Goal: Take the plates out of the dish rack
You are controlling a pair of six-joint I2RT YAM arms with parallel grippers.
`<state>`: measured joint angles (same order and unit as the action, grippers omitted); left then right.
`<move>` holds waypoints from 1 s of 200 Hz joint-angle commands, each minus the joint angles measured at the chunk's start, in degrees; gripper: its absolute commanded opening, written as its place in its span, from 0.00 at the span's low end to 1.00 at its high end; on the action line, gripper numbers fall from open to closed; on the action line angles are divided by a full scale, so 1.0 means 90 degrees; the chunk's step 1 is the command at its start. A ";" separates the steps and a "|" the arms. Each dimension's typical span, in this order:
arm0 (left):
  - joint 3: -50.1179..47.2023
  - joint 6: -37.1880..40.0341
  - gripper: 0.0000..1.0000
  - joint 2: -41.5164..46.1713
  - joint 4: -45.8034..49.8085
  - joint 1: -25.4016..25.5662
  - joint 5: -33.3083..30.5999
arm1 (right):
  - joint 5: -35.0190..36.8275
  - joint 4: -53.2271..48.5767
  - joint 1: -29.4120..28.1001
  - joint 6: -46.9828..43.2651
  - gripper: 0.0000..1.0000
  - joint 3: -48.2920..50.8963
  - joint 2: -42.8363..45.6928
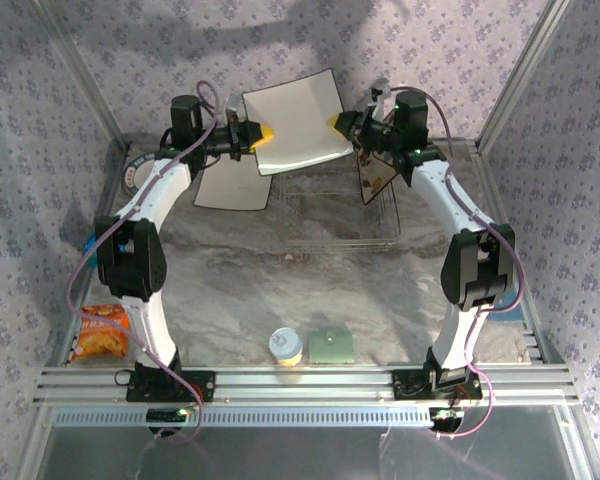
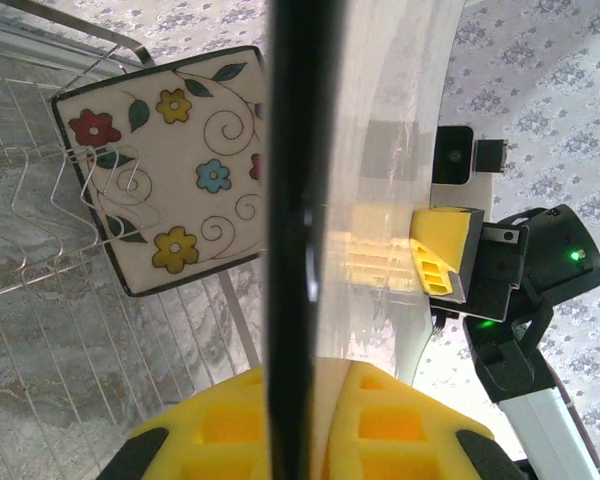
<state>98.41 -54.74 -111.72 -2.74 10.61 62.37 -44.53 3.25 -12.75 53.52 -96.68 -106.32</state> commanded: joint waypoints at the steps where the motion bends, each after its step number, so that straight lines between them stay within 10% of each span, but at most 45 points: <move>1: 0.0028 0.0538 0.00 0.0094 -0.0344 0.0149 -0.0072 | -0.0119 0.0205 -0.0143 -0.0114 0.26 -0.0545 0.0134; 34: 0.0013 0.0298 0.00 0.0089 -0.0618 0.0120 -0.0095 | -0.0074 -0.0062 -0.0135 -0.0223 0.67 -0.0639 0.0115; 101: -0.0018 0.0018 0.00 0.0138 -0.0930 0.0053 -0.0143 | 0.0060 -0.0412 -0.0062 -0.0404 1.00 -0.0692 0.0124; 160: 0.0002 -0.0038 0.00 0.0206 -0.0968 -0.0022 -0.0182 | 0.0277 -0.1178 0.0011 -0.0864 0.99 -0.0971 0.0182; 200: -0.0034 -0.0087 0.00 0.0281 -0.1034 -0.0209 -0.0291 | 0.1681 -0.3864 -0.0005 -0.2616 0.99 -0.2341 0.0036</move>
<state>96.99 -54.98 -111.79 -4.78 10.55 59.75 -38.28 -15.92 -12.99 42.02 -108.38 -106.54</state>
